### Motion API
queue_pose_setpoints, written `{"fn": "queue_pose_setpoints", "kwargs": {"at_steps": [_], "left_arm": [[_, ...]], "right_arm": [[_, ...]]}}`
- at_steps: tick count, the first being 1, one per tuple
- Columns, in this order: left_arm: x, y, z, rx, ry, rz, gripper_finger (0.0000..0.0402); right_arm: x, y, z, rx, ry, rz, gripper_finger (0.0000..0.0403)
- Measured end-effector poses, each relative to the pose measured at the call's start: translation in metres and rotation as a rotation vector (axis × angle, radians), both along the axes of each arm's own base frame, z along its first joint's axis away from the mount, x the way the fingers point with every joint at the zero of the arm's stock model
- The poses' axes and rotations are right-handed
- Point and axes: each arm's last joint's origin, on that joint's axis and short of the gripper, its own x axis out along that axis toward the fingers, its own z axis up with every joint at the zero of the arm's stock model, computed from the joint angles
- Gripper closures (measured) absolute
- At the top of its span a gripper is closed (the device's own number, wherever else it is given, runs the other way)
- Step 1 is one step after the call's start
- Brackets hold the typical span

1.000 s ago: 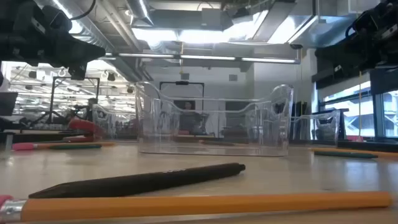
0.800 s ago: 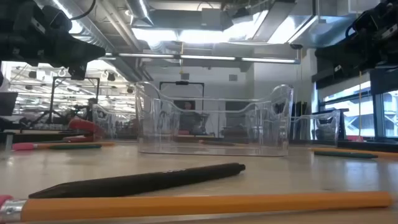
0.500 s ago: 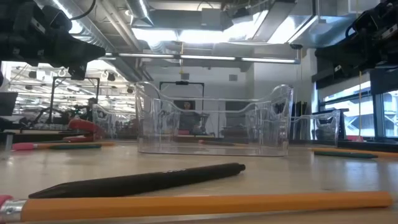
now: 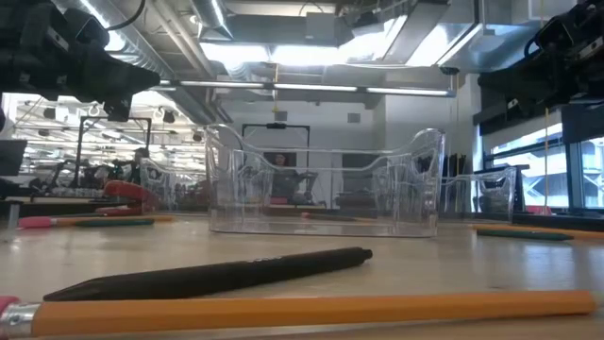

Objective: Sort crayons/erasers/pens/pencils in bins

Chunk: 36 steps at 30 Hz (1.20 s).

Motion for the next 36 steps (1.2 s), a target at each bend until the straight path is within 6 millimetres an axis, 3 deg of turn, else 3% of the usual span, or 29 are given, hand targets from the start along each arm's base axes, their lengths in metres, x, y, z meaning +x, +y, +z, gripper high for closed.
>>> {"fn": "queue_pose_setpoints", "kwargs": {"at_steps": [17, 24, 29, 33, 36], "left_arm": [[0.0, 0.0, 0.0, 0.0, 0.0, 0.0, 0.0401], [0.0, 0.0, 0.0, 0.0, 0.0, 0.0, 0.0401], [0.0, 0.0, 0.0, 0.0, 0.0, 0.0, 0.0401], [0.0, 0.0, 0.0, 0.0, 0.0, 0.0, 0.0401], [0.0, 0.0, 0.0, 0.0, 0.0, 0.0, 0.0401]], "right_arm": [[0.0, 0.0, 0.004, 0.003, -0.036, -0.004, 0.0397], [-0.006, -0.001, 0.03, -0.043, -0.305, -0.012, 0.0397], [-0.016, -0.001, 0.049, -0.253, -0.516, -0.051, 0.0397], [-0.019, -0.001, 0.061, -0.313, -0.52, -0.072, 0.0397], [-0.02, -0.004, 0.073, -0.303, -0.429, -0.147, 0.0397]]}}
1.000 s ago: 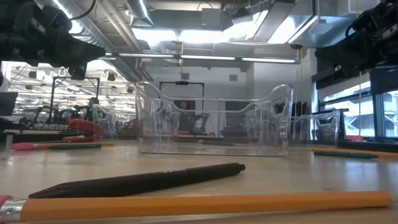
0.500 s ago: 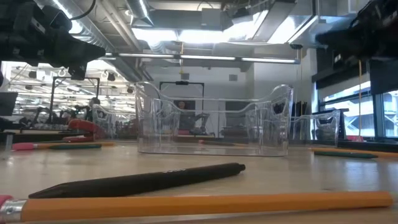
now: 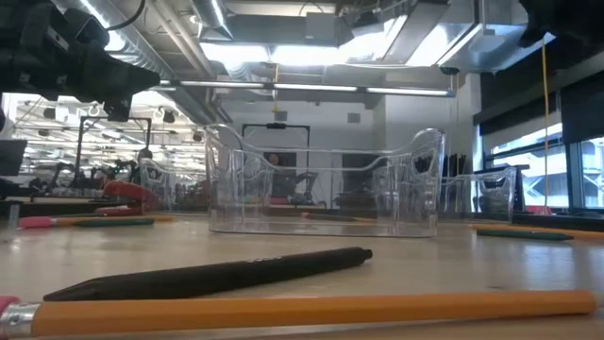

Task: Sort crayons/erasers/pens/pencils in bins
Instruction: Put the orange pencil into the top right transparent bin

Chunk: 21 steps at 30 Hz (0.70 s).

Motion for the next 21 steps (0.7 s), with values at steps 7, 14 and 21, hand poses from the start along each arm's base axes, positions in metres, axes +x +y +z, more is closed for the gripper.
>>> {"fn": "queue_pose_setpoints", "kwargs": {"at_steps": [7, 14, 21], "left_arm": [[0.0, 0.0, 0.0, 0.0, 0.0, 0.0, 0.0401], [0.0, 0.0, 0.0, 0.0, -0.001, -0.001, 0.0401], [0.0, 0.0, 0.0, 0.0, -0.004, 0.0, 0.0401]], "right_arm": [[0.004, -0.005, 0.032, 0.052, 0.259, -0.177, 0.04], [0.03, -0.005, 0.054, 0.295, 0.482, -0.259, 0.0401], [0.07, 0.001, 0.078, 0.449, 0.723, -0.275, 0.0401]]}}
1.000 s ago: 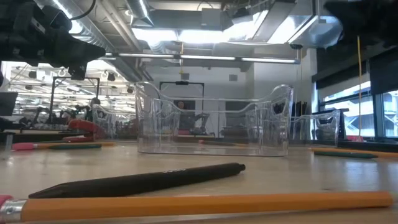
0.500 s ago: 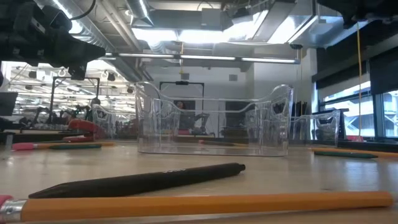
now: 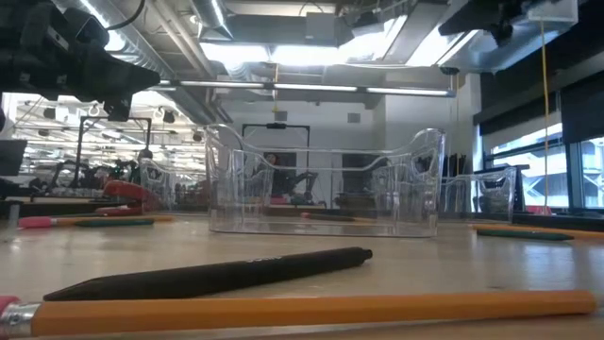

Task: Sort crayons/erasers/pens/pencils in bins
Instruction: Put the orange pencil into the top right transparent bin

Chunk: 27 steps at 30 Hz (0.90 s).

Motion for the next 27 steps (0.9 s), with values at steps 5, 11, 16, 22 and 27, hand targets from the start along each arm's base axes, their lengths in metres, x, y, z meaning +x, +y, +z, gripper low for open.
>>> {"fn": "queue_pose_setpoints", "kwargs": {"at_steps": [5, 11, 16, 22, 27], "left_arm": [[-0.002, 0.001, 0.011, 0.103, -0.045, 0.049, 0.0401], [-0.014, 0.001, 0.059, 0.188, -0.099, 0.085, 0.0401], [-0.017, 0.002, 0.101, 0.199, -0.015, 0.148, 0.0401], [0.005, 0.005, 0.139, 0.215, 0.15, 0.144, 0.0401], [0.033, 0.008, 0.163, 0.258, 0.311, 0.124, 0.0401]], "right_arm": [[0.019, 0.004, 0.015, 0.095, 0.186, -0.024, 0.0401], [0.018, 0.006, 0.031, 0.279, 0.345, -0.079, 0.0401], [0.006, 0.005, 0.04, 0.43, 0.405, -0.176, 0.0401], [-0.002, 0.008, 0.032, 0.59, 0.53, -0.225, 0.04], [0.0, 0.01, 0.025, 0.65, 0.624, -0.254, 0.04]]}}
